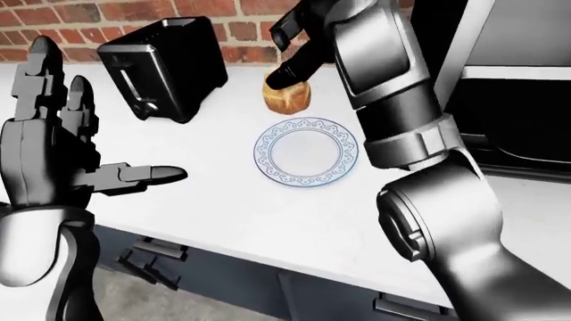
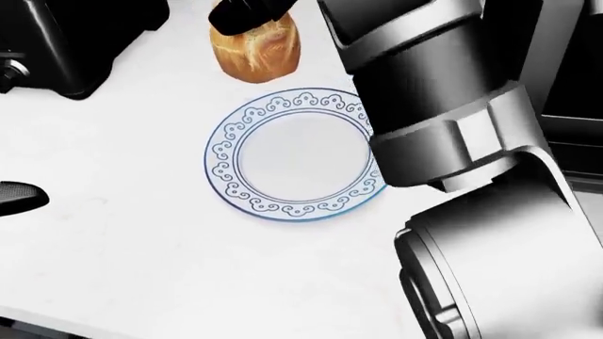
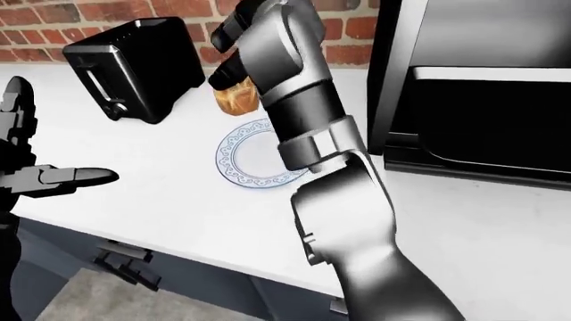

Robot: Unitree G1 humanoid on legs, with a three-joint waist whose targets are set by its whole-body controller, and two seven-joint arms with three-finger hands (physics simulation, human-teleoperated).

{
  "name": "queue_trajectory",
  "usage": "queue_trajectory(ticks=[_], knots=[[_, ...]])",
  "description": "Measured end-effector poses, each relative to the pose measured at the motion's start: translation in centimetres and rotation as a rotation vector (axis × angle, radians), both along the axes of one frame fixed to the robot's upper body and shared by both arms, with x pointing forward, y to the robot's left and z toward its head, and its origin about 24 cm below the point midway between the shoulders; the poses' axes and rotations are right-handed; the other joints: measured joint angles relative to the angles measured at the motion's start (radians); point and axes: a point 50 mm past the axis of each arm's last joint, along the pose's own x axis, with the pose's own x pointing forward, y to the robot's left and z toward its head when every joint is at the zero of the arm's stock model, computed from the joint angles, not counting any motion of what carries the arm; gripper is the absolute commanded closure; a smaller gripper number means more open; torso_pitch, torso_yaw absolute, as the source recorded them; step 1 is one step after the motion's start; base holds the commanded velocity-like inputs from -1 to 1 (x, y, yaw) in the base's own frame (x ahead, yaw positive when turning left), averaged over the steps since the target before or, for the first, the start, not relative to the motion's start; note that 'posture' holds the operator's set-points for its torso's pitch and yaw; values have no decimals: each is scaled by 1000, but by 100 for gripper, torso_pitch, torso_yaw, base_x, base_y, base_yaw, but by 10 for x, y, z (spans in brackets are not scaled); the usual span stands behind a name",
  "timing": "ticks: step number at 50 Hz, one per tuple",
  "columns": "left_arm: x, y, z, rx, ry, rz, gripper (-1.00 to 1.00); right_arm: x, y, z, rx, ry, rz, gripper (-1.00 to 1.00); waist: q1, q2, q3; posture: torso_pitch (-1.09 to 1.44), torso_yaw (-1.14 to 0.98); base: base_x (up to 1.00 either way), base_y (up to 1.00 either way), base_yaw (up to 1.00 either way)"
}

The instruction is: Pick the bread from the tray and place it on the plate on the counter.

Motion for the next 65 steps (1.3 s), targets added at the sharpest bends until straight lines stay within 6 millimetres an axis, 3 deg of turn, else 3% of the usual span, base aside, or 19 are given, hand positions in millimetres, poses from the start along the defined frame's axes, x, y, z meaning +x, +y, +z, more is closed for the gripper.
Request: queue_trajectory(ticks=[7,47,51,52,53,54,57,62,65], knots=[[0,0,-1,-1,2,0,-100,21,-13,-30,-35,62,-56,100,2,5,7,0,45,0,0,0],[-2,2,-4,3,9,10,-100,14,-28,-76,-118,174,-91,100,23,-4,-8,0,45,0,0,0],[-1,2,-3,4,9,9,-100,14,-27,-75,-121,178,-88,70,24,-5,-8,0,45,0,0,0],[0,2,-3,4,9,9,-100,13,-27,-74,-122,177,-87,42,24,-5,-8,0,45,0,0,0],[0,2,-3,4,10,9,-100,13,-27,-74,-122,176,-86,38,24,-5,-8,0,45,0,0,0],[0,2,-3,4,11,9,-100,13,-27,-73,-121,175,-83,18,24,-6,-9,0,45,0,0,0],[0,2,-2,3,10,10,-100,12,-26,-72,-118,178,-81,-16,24,-6,-9,0,45,0,0,0],[-2,3,0,4,2,15,-100,12,-28,-69,-113,177,-86,-100,25,-6,-9,0,45,0,0,0],[-2,3,-1,3,3,16,-100,12,-28,-68,-109,176,-90,-100,25,-5,-10,0,45,0,0,0]])
